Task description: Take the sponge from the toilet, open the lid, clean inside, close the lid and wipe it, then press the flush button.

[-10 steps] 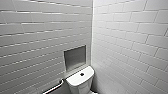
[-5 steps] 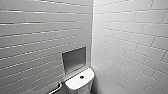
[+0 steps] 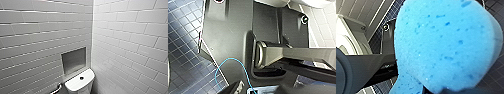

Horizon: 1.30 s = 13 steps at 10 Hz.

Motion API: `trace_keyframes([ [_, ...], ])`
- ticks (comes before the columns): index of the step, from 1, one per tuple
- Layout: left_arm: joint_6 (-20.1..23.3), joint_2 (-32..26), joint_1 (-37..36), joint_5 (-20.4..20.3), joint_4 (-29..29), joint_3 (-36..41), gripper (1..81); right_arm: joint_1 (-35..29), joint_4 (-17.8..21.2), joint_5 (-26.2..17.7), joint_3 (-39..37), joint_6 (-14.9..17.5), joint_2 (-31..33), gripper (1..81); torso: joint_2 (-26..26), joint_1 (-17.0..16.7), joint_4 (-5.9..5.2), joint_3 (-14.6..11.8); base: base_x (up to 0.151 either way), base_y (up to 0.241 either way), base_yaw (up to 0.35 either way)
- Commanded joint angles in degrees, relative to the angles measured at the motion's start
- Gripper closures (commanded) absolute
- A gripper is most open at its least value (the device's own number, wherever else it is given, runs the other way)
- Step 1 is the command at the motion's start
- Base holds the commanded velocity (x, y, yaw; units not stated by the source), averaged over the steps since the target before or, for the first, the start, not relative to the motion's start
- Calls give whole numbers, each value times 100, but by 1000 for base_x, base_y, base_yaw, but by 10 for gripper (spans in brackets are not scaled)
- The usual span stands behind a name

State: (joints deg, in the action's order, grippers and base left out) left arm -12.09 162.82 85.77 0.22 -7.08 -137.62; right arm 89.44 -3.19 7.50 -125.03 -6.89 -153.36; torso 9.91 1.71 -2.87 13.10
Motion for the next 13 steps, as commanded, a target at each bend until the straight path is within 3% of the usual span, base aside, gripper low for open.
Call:
trace_keyframes([
  [1,14,-108,-205,338,23,156,10,-185,65,-293,111,-14,154,811,0,0,0,0,0,0,0],
  [4,-4,-635,-336,338,-12,937,10,-229,100,-284,497,-23,478,811,0,-2,0,0,0,0,0],
  [10,-30,-2420,-1356,435,67,3547,10,-396,100,-284,981,-217,918,811,0,-6,0,425,0,0,0],
  [13,-30,-2938,-2173,865,427,4400,10,-413,100,-275,938,-217,901,811,-4,-2,0,645,0,0,0],
])
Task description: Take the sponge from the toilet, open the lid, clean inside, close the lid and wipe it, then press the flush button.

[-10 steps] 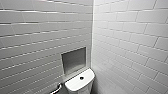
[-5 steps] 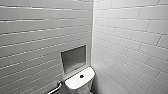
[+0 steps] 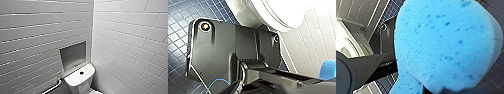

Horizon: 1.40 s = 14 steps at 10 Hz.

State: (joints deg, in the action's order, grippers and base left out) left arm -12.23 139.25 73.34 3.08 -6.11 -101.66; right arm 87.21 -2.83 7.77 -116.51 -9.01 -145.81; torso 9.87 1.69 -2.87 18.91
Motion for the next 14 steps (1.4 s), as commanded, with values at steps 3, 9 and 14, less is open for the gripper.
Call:
trace_keyframes([
  [3,-25,-784,-1817,965,417,1534,10,-190,63,-267,85,-13,120,811,-2,2,0,281,0,0,0],
  [9,-26,-574,-3620,1915,1252,1904,10,-217,125,-214,76,-13,23,811,-18,15,0,718,0,0,0],
  [14,-34,-275,-4937,2091,2034,1974,10,-243,151,-214,59,-13,6,811,-26,24,0,938,0,0,0],
])
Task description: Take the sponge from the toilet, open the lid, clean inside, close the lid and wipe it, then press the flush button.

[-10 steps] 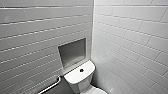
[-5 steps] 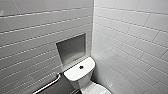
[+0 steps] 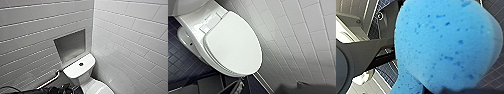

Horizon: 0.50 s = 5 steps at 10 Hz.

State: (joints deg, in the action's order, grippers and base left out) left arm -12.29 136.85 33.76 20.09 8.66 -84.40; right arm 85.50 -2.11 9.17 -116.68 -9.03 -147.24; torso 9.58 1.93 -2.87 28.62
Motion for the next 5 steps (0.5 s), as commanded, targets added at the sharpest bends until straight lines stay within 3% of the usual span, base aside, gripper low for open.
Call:
trace_keyframes([
  [1,-28,27,-1216,399,655,231,10,-90,105,-354,76,-11,131,811,0,0,0,-2,0,0,0],
  [5,-309,413,-1876,382,804,-234,10,-99,149,-354,76,-11,122,811,-6,5,0,9,0,0,0],
])
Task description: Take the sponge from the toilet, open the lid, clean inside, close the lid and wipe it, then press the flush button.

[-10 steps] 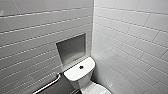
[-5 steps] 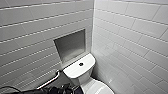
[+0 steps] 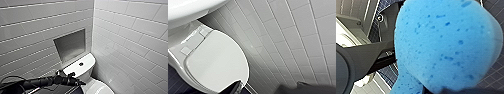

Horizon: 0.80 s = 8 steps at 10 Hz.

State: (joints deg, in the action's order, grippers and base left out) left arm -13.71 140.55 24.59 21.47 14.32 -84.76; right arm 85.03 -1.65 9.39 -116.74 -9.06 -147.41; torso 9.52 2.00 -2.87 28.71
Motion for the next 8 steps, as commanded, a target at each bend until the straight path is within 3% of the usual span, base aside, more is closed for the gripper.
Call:
trace_keyframes([
  [1,-254,158,-1135,261,238,-383,10,-60,103,-376,82,-8,139,811,0,0,0,0,0,0,0],
  [6,-711,615,-2137,279,211,-1191,10,-104,121,-376,117,-8,113,811,-2,0,0,5,0,0,0],
  [8,-747,896,-2296,516,220,-1683,10,-104,112,-368,126,-8,95,811,-2,2,0,186,0,0,0],
])
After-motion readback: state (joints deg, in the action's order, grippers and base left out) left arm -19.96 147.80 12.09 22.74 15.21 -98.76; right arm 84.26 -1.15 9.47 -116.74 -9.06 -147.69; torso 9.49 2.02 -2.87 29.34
